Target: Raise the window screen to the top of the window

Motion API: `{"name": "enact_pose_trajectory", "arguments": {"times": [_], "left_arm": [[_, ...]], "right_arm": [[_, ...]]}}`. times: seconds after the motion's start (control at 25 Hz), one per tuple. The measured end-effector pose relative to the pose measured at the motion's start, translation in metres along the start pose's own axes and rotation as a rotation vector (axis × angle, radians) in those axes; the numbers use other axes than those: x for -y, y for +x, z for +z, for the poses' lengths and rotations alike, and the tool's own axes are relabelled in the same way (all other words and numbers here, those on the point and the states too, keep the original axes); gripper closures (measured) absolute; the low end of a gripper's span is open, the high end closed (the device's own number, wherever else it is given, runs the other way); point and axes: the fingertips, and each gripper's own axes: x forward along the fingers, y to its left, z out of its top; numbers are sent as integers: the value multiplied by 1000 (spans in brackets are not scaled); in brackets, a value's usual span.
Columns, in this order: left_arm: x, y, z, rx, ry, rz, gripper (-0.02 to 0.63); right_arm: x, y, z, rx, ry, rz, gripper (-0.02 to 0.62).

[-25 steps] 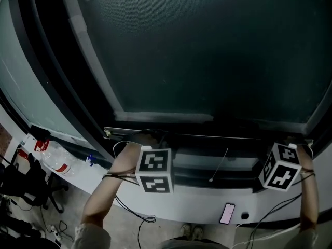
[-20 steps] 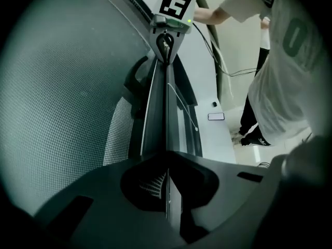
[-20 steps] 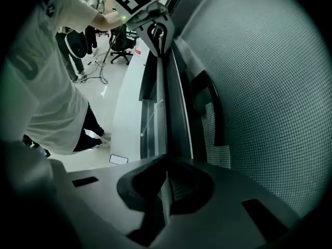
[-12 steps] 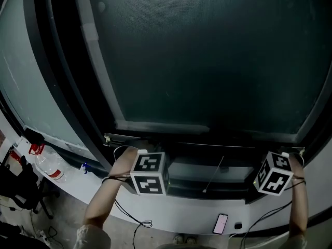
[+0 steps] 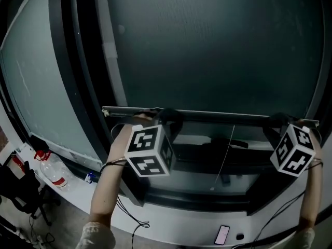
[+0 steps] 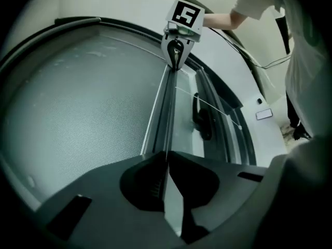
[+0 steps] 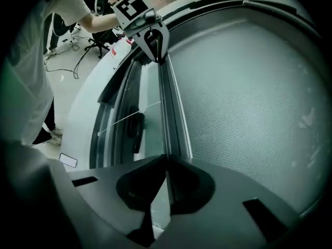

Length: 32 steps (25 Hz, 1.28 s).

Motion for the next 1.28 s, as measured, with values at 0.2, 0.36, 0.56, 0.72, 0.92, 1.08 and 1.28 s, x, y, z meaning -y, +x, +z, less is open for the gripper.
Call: {"name": "enact_pose_trajectory", "arguments": {"times": [0.2,0.36,0.56,0.72,0.92,1.08,1.28], "left_arm": [[-73,-31,24,8,60,134,584],[-120,-51,40,1,111,225,584],[-189,-77,59,-13,142,342,584],[-235,-94,67,-124,191,417,586],[-292,-119,84,-201,215,506,586],[-354,-146,103,-233,248,726,586],[-395,-165,116,-213,251,793,586]], "right_arm": [[71,-42,13,38,-38,-176,577],[116,-68,21,55,-58,-282,576],[181,-105,32,80,-73,-400,576],[223,-129,42,44,-70,-461,576],[278,-163,54,37,-89,-576,577],[335,-199,66,126,-54,-767,576],[374,-223,73,120,-65,-855,576]]}}
